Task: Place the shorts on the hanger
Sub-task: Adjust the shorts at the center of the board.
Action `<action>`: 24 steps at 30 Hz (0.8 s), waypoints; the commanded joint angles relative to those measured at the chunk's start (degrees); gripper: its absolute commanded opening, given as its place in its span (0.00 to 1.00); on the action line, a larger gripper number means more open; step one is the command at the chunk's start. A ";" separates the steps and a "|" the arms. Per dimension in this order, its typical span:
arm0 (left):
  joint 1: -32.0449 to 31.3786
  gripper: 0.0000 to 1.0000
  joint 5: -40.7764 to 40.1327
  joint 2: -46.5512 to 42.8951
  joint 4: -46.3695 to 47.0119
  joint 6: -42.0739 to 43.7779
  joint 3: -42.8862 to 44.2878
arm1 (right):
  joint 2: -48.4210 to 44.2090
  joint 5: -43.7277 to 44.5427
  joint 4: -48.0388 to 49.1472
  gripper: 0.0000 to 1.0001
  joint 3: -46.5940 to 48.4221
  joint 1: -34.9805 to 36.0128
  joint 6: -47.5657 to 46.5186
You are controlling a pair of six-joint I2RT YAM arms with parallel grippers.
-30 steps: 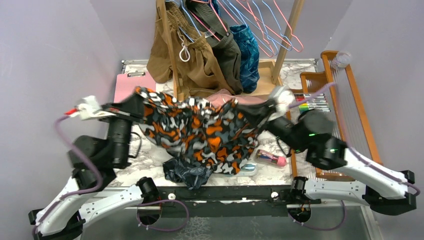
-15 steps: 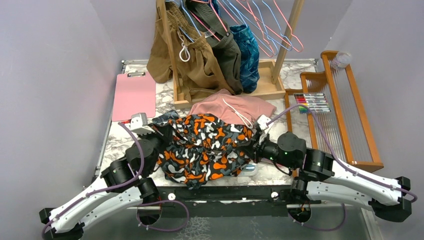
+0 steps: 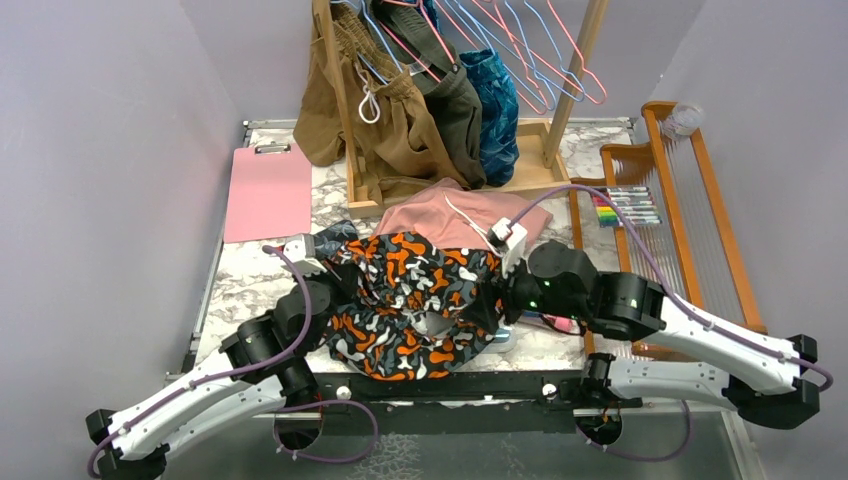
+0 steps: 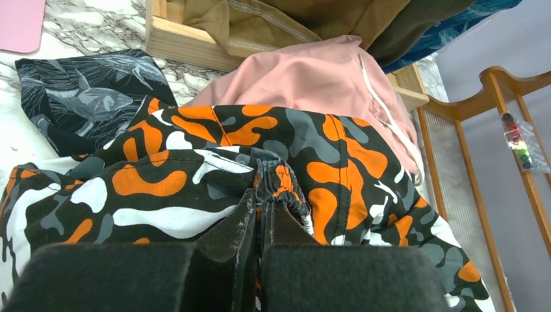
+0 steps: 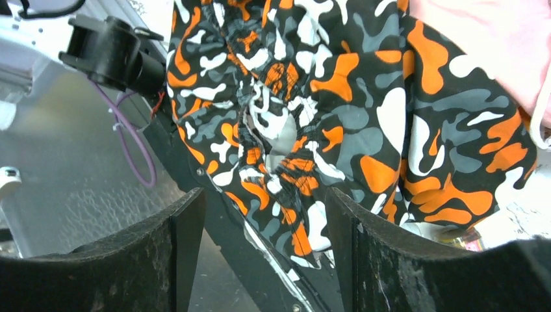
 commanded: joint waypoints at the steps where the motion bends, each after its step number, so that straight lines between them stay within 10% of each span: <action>1: 0.15 0.00 0.93 -1.12 0.36 -1.82 -0.59 | 8.14 3.76 -10.11 0.71 6.57 -0.04 3.74; 17: 0.20 0.00 1.07 -0.62 0.37 -1.43 -0.47 | 21.88 13.02 -14.83 0.73 10.33 2.79 5.12; 24: 0.15 0.00 0.80 -0.74 0.41 -0.18 0.01 | 22.09 16.02 -21.79 0.52 9.14 2.94 5.33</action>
